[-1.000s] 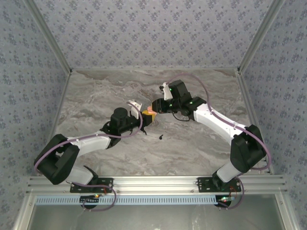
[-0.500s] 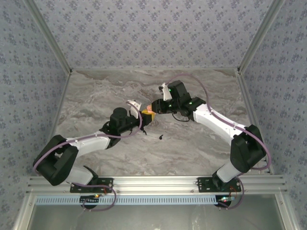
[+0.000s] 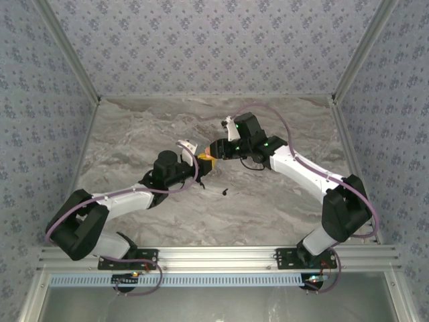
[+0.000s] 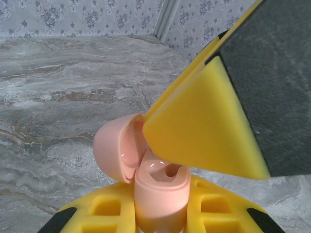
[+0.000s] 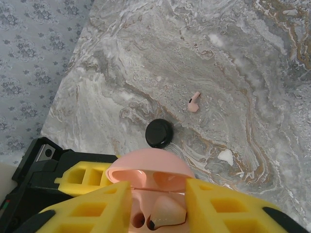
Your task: Insert the wireless bluetooth earbuds into the charging case
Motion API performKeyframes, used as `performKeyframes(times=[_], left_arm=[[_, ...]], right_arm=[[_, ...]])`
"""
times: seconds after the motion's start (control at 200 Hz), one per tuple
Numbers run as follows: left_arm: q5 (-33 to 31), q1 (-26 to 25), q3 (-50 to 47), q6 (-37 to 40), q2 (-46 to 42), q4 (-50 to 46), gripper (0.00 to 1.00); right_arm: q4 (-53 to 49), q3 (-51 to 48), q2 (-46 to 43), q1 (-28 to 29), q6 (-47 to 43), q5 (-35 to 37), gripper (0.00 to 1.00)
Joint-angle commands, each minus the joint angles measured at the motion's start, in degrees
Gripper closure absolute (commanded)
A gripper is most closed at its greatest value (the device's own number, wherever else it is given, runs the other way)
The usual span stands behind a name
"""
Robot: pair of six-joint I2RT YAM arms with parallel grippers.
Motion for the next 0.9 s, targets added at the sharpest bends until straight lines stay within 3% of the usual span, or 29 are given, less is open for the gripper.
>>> performKeyframes(times=[0.0, 0.185, 0.355, 0.61, 0.895], left_arm=[[0.3, -0.4, 1.6, 0.0, -2.1, 2.4, 0.81], [0.0, -0.4, 1.8, 0.6, -2.6, 0.6, 0.81], [-1.6, -0.3, 1.6, 2.5, -4.9, -3.4, 0.81], [-5.4, -0.3, 3.2, 7.6, -12.3, -17.9, 0.81], [-9.9, -0.3, 4.9, 7.5, -20.6, -30.8, 0.81]], right_arm=[[-3.3, 2.1, -1.4, 0.4, -0.9, 1.0, 0.59], [-4.6, 3.0, -3.0, 0.4, -1.4, 2.8, 0.47], [-7.5, 3.7, -5.4, 0.1, -2.1, 7.5, 0.45], [-15.1, 4.5, -5.9, -1.0, -4.3, 18.8, 0.45], [-15.1, 4.6, 2.0, -4.6, -5.6, 11.7, 0.46]])
